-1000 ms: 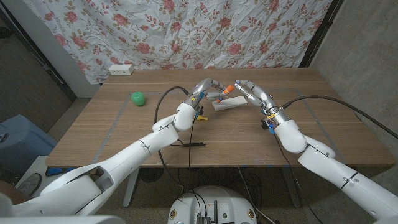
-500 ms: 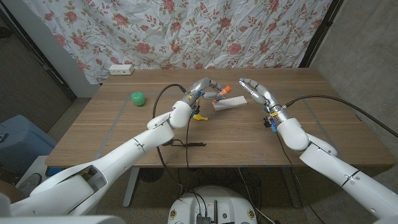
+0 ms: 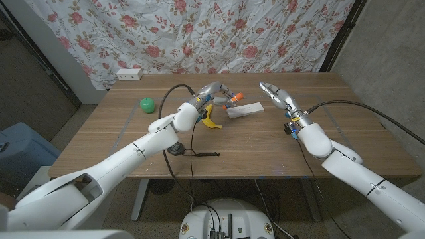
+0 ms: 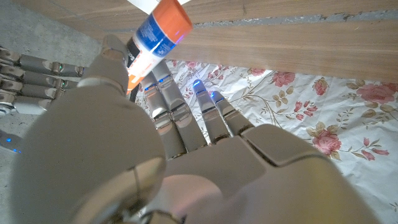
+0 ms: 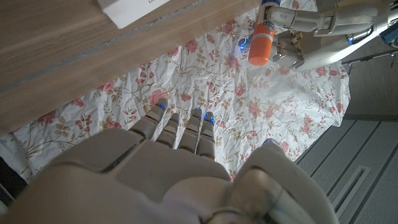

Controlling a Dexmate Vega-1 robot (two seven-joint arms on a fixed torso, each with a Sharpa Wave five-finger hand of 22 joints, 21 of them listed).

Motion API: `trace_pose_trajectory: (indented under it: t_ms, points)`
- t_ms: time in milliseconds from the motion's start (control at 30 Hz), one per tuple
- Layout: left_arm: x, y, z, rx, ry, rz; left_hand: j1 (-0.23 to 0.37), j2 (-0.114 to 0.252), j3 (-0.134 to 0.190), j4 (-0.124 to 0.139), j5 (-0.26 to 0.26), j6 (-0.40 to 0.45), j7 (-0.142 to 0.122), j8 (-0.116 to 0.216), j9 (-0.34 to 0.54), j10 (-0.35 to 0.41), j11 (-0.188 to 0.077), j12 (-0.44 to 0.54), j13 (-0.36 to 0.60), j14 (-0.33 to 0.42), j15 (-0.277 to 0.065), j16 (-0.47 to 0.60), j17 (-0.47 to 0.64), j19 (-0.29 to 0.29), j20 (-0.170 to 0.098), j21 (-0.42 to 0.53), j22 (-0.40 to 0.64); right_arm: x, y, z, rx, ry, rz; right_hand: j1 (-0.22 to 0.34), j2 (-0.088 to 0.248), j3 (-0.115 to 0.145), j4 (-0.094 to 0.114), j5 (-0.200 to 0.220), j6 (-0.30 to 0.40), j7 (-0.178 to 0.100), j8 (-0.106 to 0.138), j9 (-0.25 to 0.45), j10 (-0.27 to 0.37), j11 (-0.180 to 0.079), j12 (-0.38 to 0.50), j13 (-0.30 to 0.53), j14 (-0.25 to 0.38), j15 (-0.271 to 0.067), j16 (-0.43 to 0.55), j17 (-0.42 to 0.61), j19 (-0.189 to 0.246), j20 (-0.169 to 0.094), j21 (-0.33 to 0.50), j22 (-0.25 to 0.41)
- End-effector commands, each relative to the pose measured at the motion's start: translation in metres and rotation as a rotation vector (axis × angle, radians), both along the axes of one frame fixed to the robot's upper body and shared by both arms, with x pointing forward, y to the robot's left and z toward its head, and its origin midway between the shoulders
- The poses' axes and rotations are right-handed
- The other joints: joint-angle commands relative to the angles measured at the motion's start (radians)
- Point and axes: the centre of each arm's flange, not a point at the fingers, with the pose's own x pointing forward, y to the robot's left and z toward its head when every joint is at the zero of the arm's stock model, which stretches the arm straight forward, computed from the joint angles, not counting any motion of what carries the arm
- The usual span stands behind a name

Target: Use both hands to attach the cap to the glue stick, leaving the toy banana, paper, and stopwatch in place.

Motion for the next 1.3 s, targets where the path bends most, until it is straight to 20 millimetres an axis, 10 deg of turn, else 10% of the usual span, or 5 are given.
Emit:
trace_pose_trajectory:
  t_ms: [33, 1300]
  points:
    - [-0.005, 0.014, 0.010, 0.100, -0.004, 0.027, 0.002, 0.073, -0.003, 0.000, 0.005, 0.010, -0.018, 0.004, 0.020, 0.019, -0.022, 0.002, 0.001, -0.003, -0.153, -0.002, 0.002, -0.008, 0.001, -0.004, 0.005, 0.007, -0.007, 0.001, 0.057, 0.030, 0.008, -0.007, -0.005, 0.002, 0.003, 0.001, -0.012, 0.000, -0.004, 0.003, 0.001, 0.009, -0.001, 0.000, 0.007, 0.003, 0.009, 0.001, 0.011, 0.005, 0.004, 0.003]
    - [-0.017, 0.087, 0.013, 0.344, -0.024, 0.181, -0.019, 0.080, -0.010, -0.002, 0.008, -0.040, -0.056, -0.003, 0.021, -0.043, -0.024, -0.001, 0.001, -0.048, -0.146, -0.004, 0.000, -0.044, 0.009, -0.006, 0.005, 0.037, -0.007, -0.015, 0.221, 0.154, 0.029, -0.045, 0.009, 0.010, 0.024, 0.006, -0.048, 0.009, -0.006, 0.002, -0.047, 0.020, -0.005, 0.000, 0.028, -0.026, 0.013, 0.006, 0.038, -0.016, 0.002, 0.002]
